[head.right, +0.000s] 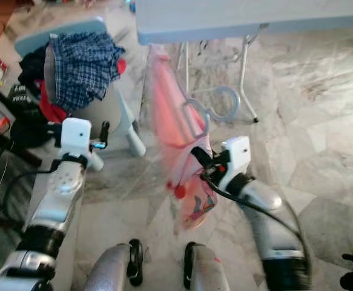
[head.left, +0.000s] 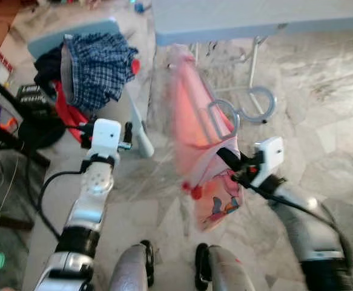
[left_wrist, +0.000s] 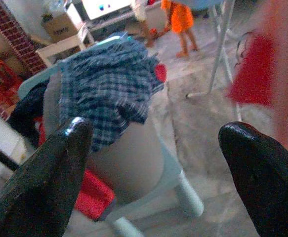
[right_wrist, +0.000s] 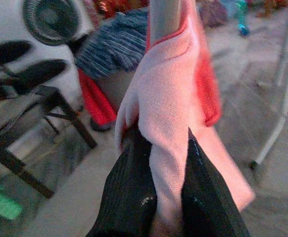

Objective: Hang hanger

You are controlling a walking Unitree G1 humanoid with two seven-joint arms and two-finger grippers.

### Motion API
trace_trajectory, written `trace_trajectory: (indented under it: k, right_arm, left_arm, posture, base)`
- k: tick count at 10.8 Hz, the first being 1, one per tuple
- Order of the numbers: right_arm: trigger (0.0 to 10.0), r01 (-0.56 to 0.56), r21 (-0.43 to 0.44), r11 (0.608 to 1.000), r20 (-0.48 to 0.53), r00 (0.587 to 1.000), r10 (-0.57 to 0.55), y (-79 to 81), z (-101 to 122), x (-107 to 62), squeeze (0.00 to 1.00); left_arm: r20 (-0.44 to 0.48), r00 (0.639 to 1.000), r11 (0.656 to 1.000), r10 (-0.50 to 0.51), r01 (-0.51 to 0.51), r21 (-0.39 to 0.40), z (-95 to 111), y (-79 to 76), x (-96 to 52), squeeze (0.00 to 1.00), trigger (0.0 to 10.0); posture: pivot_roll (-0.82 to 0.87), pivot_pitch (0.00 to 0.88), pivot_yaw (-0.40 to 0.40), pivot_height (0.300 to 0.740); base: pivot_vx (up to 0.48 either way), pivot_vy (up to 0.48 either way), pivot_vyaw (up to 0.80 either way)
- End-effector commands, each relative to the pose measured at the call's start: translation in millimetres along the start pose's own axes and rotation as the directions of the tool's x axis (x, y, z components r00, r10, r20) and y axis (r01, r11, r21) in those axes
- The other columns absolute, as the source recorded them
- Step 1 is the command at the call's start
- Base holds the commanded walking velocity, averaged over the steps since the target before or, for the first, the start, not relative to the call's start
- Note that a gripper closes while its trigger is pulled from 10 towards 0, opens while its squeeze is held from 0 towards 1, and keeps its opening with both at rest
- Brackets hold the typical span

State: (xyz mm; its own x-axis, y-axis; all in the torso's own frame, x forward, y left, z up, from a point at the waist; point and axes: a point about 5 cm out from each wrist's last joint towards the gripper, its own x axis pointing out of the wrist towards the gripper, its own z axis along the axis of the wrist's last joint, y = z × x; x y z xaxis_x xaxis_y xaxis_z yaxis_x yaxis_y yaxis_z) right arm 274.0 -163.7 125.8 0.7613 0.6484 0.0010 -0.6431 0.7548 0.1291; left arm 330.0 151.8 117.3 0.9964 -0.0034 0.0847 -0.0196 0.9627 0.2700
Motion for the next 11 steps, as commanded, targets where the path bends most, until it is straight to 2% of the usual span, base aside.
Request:
trace_trajectory:
  k: [1,3,5,6,7,9,11]
  right_arm:
    - [10.0,-0.124,0.02,0.992,0.02,0.992,0.123,12.4,12.4,-0.8,0.0]
    - [10.0,-0.299,0.051,0.953,-0.004,0.954,0.299,29.9,26.7,-8.0,0.0]
    - [10.0,-0.366,0.076,0.927,-0.045,0.928,0.37,39.4,28.6,-12.1,0.0]
    - [10.0,-0.31,0.004,0.951,-0.083,0.947,0.31,37.4,19.1,-3.8,0.0]
    - [10.0,-0.241,-0.036,0.97,-0.064,0.969,0.238,32.1,18.6,6.1,0.0]
    - [10.0,-0.073,-0.105,0.992,0.038,0.996,0.077,23.8,30.1,30.1,0.0]
    - [10.0,0.004,-0.145,0.989,0.107,0.994,0.012,23.3,38.1,39.2,0.0]
  left_arm:
    - [-0.017,1.0,1.0,-0.002,0.002,-0.01,-5.9,-5.7,-0.8,0.0,10.0]
    - [0.002,1.0,0.999,-0.012,0.012,-0.052,-1.1,-15.5,4.6,0.0,10.0]
    - [0.065,0.996,0.99,-0.062,0.069,-0.122,12.0,-29.9,10.4,0.0,10.0]
    - [0.104,0.988,0.976,-0.118,0.135,-0.172,22.9,-42.7,10.5,0.0,10.0]
    - [0.105,0.984,0.97,-0.145,0.163,-0.181,23.8,-48.4,8.3,0.0,10.0]
    - [0.088,0.974,0.958,-0.207,0.22,-0.184,16.3,-59.8,0.1,0.0,10.0]
    - [0.045,0.971,0.955,-0.234,0.238,-0.176,7.2,-66.7,-8.2,0.0,10.0]
  posture:
    - [-0.06,0.157,0.017,0.74]
    - [-0.07,0.162,0.009,0.74]
    - [-0.08,0.174,-0.003,0.74]
    - [-0.08,0.179,-0.007,0.74]
    - [-0.08,0.181,-0.006,0.74]
    - [-0.08,0.188,-0.008,0.74]
    - [-0.07,0.2,-0.014,0.74]
  base:
    - [0.0,0.0,0.0]
    - [0.0,0.0,0.0]
    - [0.0,0.0,0.0]
    - [0.0,0.0,0.0]
    - [0.0,0.0,0.0]
    - [0.0,0.0,0.0]
    - [0.0,0.0,0.0]
